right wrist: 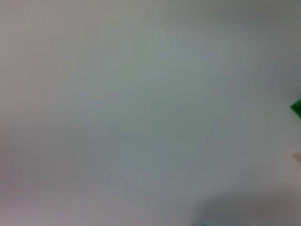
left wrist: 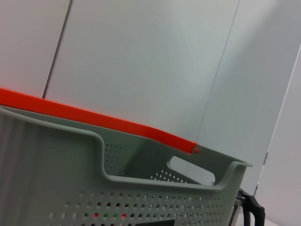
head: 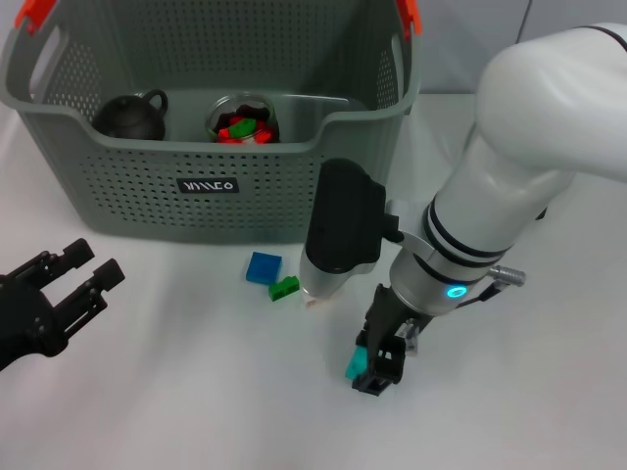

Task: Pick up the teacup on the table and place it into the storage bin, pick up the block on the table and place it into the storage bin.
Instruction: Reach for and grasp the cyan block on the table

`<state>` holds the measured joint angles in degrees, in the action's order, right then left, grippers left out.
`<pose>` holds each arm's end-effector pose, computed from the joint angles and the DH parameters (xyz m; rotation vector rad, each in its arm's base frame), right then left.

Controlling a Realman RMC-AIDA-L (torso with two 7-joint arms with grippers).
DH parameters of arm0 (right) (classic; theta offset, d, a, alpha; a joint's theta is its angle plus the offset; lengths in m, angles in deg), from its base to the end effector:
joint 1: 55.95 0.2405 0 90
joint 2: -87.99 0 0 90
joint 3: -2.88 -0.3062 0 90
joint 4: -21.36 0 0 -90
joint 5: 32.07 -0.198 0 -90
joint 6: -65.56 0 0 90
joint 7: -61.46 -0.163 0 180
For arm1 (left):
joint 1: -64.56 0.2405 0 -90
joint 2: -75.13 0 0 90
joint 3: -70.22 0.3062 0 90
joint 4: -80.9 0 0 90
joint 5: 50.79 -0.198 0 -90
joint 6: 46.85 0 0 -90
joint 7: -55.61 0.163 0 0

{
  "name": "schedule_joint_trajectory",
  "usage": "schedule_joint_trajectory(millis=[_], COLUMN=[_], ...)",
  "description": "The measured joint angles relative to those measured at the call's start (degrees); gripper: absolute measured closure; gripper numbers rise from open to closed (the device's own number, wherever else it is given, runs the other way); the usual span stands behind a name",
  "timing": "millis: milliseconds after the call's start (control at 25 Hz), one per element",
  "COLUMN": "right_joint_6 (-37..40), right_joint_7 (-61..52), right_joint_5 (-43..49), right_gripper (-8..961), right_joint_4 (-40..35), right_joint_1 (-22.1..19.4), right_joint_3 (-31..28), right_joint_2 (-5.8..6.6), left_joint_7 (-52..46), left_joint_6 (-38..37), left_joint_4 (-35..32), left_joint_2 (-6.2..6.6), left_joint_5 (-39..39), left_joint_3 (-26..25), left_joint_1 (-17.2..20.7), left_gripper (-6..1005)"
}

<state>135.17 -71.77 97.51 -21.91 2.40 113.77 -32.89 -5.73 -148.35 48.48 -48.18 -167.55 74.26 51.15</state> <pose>0.1651 0.3726 -0.1723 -2.9970 0.2128 -0.8246 -0.3699 0.2365 -0.0106 -2.1219 -0.7654 -1.0004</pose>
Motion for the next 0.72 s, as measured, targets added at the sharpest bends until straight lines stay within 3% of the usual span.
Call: schedule_joint_trajectory(millis=[720], right_joint_6=[2.17], right_joint_7=[-5.97], right_joint_5=[1.48], right_gripper=[394], right_joint_4=[-1.29], right_joint_1=[0.0], right_joint_3=[-1.06], right_joint_2=[0.22], left_joint_7=[0.0], left_joint_6=[0.37], left_joint_4=[0.09], left_joint_2=[-0.26], left_joint_5=[0.06], left_joint_3=[-0.09], left_joint_1=[-0.04], left_gripper=[466])
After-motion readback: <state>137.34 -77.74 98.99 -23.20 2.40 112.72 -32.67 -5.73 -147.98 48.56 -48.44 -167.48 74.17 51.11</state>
